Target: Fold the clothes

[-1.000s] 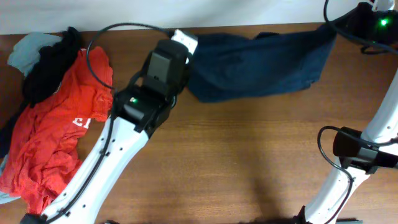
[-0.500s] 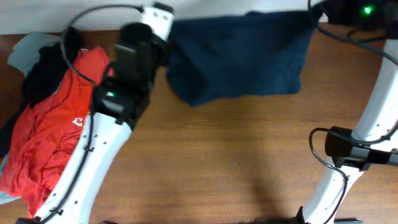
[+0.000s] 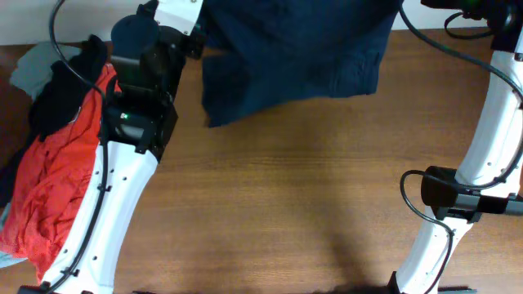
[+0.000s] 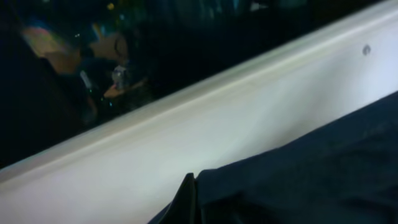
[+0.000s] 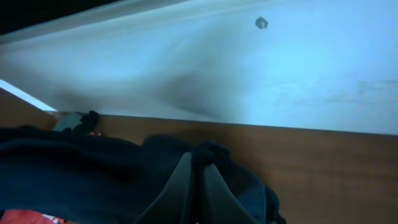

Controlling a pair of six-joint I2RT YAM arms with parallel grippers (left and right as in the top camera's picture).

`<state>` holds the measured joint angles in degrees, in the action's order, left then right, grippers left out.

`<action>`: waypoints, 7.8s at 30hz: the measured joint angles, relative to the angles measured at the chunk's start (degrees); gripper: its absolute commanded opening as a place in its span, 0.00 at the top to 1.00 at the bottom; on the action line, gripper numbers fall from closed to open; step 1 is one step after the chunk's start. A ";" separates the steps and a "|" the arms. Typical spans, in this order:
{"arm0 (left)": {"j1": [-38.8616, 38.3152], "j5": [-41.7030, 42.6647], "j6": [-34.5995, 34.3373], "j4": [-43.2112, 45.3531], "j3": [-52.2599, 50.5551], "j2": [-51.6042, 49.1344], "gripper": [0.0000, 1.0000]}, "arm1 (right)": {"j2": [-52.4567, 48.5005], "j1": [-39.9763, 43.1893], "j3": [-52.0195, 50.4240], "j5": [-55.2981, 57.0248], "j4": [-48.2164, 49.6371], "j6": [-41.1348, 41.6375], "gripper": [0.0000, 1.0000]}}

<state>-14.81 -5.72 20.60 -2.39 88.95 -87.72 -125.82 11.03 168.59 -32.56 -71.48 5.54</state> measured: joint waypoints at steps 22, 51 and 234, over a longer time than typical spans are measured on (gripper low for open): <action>0.00 11.74 -9.92 -40.85 1.64 0.00 1.00 | -0.02 -0.22 0.00 10.73 -24.15 0.28 0.96; 0.57 13.27 -14.01 -45.99 2.25 -9.42 1.00 | -0.57 -0.22 -19.69 13.05 -25.53 0.48 0.96; -6.10 17.44 -24.72 -31.80 28.17 -53.05 0.99 | 15.37 32.44 -91.10 -1.97 11.85 1.97 0.55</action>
<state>-20.91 11.73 -4.12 -34.20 117.12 -140.77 -110.45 43.46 77.49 -34.52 -59.64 7.51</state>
